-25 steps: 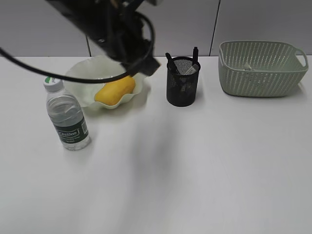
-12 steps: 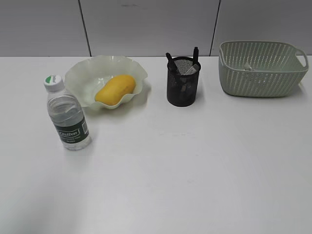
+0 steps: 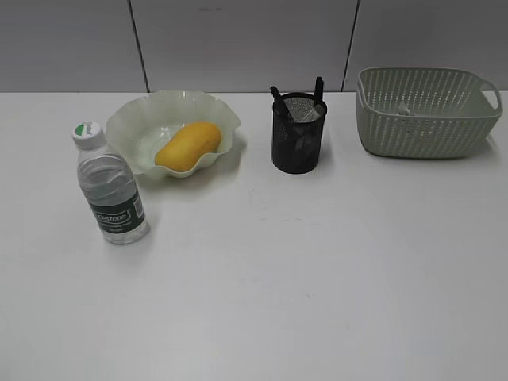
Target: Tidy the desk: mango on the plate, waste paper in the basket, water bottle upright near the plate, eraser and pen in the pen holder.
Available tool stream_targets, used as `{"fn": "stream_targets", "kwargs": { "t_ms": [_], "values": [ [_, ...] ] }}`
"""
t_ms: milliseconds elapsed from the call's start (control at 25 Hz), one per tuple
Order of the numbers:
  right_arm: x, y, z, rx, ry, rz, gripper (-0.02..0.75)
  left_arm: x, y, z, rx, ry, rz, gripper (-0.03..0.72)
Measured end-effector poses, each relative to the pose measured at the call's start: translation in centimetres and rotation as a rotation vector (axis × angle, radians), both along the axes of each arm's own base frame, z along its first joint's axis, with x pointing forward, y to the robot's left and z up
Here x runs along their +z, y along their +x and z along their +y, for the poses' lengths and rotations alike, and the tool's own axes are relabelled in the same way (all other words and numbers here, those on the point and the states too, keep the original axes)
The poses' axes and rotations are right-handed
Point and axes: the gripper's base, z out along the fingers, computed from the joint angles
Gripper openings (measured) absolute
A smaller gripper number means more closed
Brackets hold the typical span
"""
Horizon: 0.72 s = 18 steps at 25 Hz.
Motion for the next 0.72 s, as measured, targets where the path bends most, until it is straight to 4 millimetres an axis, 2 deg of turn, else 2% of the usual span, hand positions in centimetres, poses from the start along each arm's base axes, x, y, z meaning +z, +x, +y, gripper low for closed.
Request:
{"fn": "stream_targets", "kwargs": {
  "t_ms": [440,600,720],
  "values": [
    [0.0,-0.01,0.04,0.003,0.004,0.002,0.536,-0.06,-0.02,-0.04,0.007,-0.002,0.003,0.579],
    [0.0,-0.03,0.11,-0.058,0.007,0.002,0.522,-0.08,-0.15,-0.13,0.145,-0.002,0.004,0.577],
    [0.01,-0.03,0.19,-0.163,0.008,0.001,0.517,-0.08,-0.31,-0.26,0.321,-0.003,0.004,0.561]
  ]
}}
